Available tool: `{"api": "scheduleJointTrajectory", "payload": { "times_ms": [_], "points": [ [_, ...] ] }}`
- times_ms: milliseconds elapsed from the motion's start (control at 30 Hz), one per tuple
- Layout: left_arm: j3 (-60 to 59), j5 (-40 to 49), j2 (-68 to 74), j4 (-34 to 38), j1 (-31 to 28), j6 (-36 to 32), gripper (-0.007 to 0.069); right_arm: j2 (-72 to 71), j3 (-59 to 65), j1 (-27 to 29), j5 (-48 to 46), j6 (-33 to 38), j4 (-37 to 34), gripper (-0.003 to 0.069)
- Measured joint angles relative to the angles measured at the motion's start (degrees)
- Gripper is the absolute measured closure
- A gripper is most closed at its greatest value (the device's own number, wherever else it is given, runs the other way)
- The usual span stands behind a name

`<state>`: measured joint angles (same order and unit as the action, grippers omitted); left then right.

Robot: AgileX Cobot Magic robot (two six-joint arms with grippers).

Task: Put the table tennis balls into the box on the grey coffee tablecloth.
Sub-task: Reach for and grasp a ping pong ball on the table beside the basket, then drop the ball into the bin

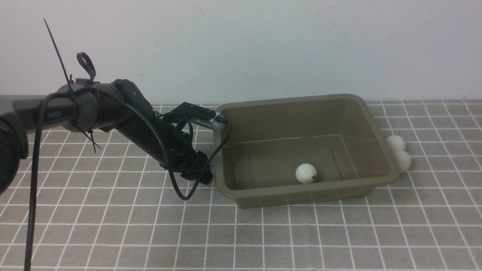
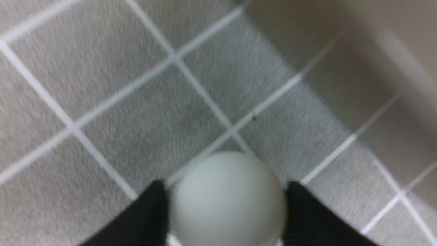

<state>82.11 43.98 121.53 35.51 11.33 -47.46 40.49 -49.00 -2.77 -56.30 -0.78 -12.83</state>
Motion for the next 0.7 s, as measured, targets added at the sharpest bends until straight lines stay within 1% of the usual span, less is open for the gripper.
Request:
{"api": "scheduleJointTrajectory", "payload": {
  "times_ms": [133, 267, 300, 333, 433, 467, 500, 533, 600, 700],
  "points": [
    [1.5, 5.7, -2.4, -5.8, -0.2, 2.9, 0.0272, 0.0, 0.0, 0.0, 0.0, 0.0, 0.0, 0.0668],
    [5.5, 9.1, -8.1, -11.4, -0.5, 11.9, 0.0272, 0.0, 0.0, 0.0, 0.0, 0.1, 0.0, 0.0668],
    [5.7, 9.1, -8.4, -11.5, -0.5, 12.4, 0.0272, 0.0, 0.0, 0.0, 0.0, 0.1, 0.0, 0.0668],
    [8.0, 9.9, -10.7, -12.3, 0.2, 16.0, 0.0272, 0.2, 0.0, 0.0, 0.0, 0.1, 0.0, 0.0668],
    [11.4, 11.3, -12.0, -12.6, 3.1, 20.6, 0.0272, 0.9, 0.0, 0.0, 0.0, 0.1, 0.7, 0.0668],
    [12.5, 11.9, -11.8, -13.0, 5.0, 23.0, 0.0272, 1.4, 0.0, 0.0, 0.0, 0.0, 1.3, 0.0668],
    [14.1, 13.0, -10.9, -13.9, 7.1, 27.2, 0.0272, 2.4, -0.1, 0.0, 0.0, -0.7, 2.5, 0.0668],
    [15.1, 13.6, -10.1, -14.6, 8.3, 29.1, 0.0272, 3.6, -0.2, 0.0, 0.0, -1.7, 3.3, 0.0668],
    [17.3, 14.5, -7.9, -16.3, 10.3, 31.6, 0.0272, 5.3, -0.3, 0.0, -0.4, -2.6, 4.0, 0.0668],
    [20.3, 14.9, -3.9, -19.7, 13.1, 32.2, 0.0272, 8.2, -0.3, 0.0, -1.7, -3.2, 4.5, 0.0668]
  ]
}}
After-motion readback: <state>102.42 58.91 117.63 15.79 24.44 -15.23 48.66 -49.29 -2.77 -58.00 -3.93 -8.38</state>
